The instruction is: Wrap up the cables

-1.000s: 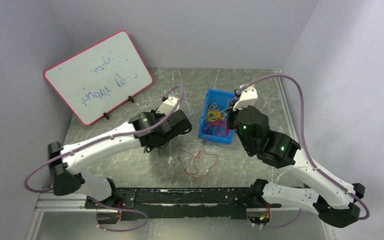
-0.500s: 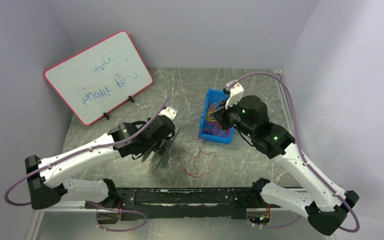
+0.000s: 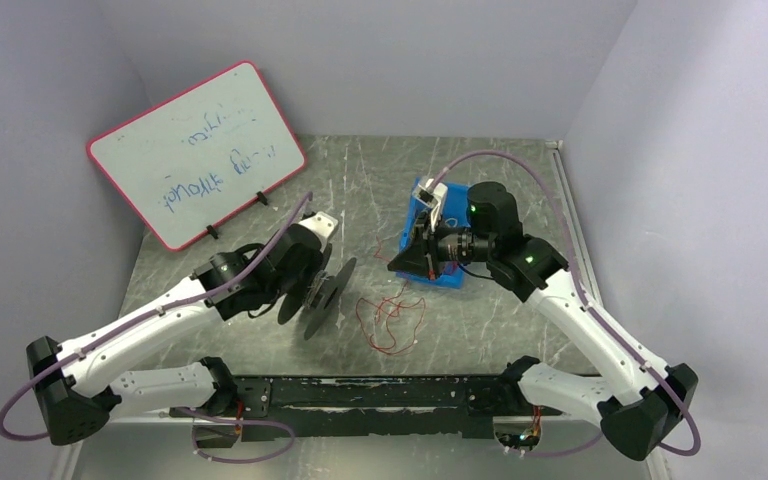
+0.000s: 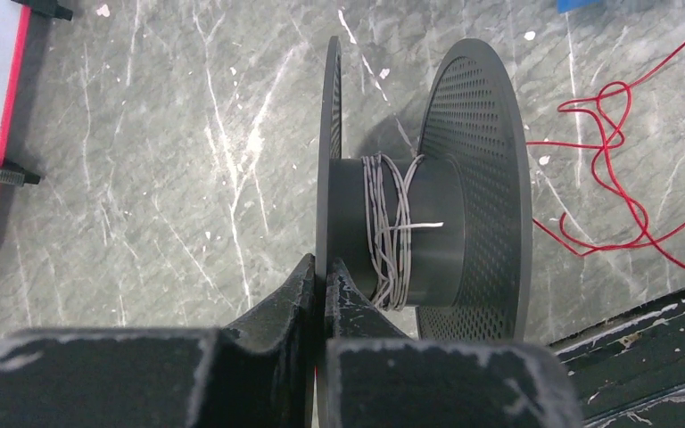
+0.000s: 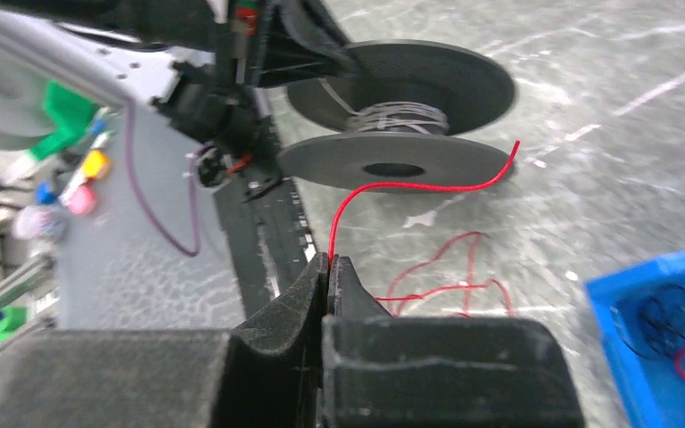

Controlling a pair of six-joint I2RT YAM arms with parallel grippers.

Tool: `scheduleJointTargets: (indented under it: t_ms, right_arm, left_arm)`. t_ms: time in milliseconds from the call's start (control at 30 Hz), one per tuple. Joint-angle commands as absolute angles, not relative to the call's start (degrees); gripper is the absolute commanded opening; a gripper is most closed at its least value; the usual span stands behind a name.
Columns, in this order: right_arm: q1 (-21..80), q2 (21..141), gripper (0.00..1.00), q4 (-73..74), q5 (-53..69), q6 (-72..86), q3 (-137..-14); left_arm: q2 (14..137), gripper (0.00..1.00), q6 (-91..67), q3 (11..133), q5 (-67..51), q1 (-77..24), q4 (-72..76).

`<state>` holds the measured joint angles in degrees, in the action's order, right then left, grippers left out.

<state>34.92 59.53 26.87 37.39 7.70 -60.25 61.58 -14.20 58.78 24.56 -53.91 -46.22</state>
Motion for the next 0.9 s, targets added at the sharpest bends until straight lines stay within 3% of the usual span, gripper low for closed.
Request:
scheduleJointTargets:
  t_ms: [0,400,667,867]
  right_arm:
    - [34.2,61.0,0.00,22.3,50.6,10.7,-59.4]
    - [34.0,67.3,0.00,2.4,61.5,30.3,-54.4]
    - [34.2,71.2,0.00,-19.3,62.4,52.7,-48.8]
    - [34.7,74.6,0.00,-23.8,60.1,62.0,-47.5]
  left_arm:
    - [59.0,0.07,-11.4,56.3,18.7,-52.6,-39.9]
    - [59.9,0.07,-10.5,52.2,14.5,-52.1,-34.6]
    - [58.9,0.07,-10.4,51.5,14.2,-52.0,-33.3]
    - [59.0,0.07,-9.9,51.0,14.1,-51.9,-32.6]
